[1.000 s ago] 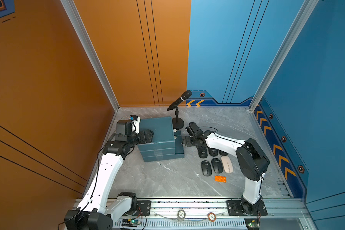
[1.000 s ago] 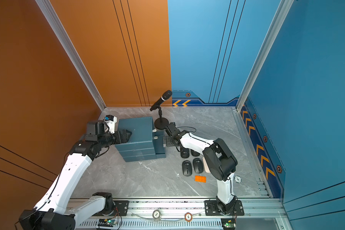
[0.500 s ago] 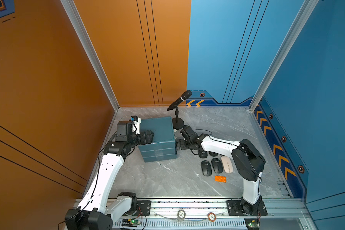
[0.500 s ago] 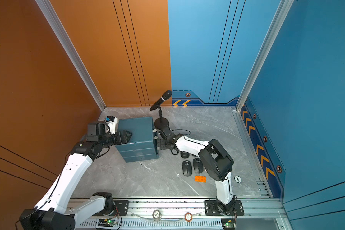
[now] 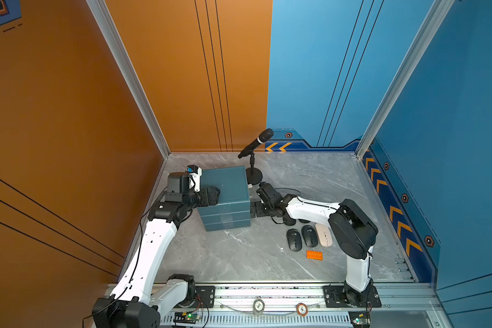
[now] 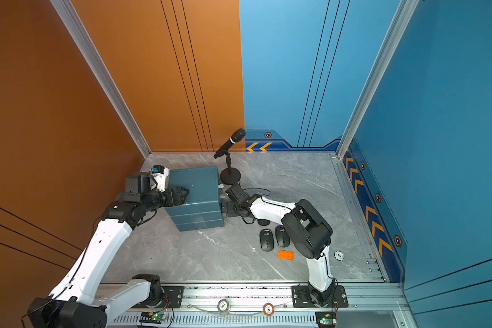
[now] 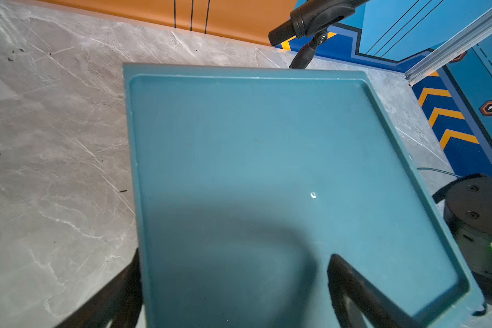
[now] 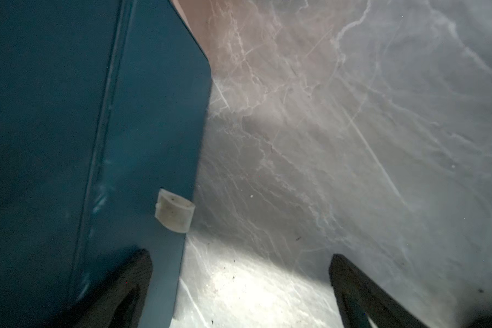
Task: Take the mice out of the drawer
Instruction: Close the drawer of the storage box, then move the storage box to the center of the board.
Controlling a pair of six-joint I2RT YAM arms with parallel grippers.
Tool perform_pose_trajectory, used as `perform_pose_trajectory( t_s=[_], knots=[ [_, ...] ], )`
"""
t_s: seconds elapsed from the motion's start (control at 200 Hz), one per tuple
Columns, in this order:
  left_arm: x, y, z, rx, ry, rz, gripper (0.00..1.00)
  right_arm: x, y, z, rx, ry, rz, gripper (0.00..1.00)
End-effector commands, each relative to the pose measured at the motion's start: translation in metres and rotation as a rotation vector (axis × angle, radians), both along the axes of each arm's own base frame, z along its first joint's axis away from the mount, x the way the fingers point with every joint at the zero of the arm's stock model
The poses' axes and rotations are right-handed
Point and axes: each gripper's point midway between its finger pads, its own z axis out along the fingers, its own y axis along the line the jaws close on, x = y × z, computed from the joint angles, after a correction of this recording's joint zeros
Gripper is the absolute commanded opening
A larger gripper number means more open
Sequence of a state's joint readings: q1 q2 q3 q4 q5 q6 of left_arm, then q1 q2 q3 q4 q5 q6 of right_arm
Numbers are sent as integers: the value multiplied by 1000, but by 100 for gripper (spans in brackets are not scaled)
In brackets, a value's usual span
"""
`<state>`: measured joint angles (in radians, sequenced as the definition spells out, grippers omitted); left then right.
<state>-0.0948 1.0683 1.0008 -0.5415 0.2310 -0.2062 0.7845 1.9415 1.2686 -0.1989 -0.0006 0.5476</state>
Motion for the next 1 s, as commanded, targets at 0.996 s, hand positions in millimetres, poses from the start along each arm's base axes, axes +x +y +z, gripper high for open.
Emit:
perform_pose_trajectory(
  t_s=[0.996],
  knots=[
    [-55,-127,-12,-71,94,-332,98,-34,-39,79,8,-180,-41,100]
  ],
)
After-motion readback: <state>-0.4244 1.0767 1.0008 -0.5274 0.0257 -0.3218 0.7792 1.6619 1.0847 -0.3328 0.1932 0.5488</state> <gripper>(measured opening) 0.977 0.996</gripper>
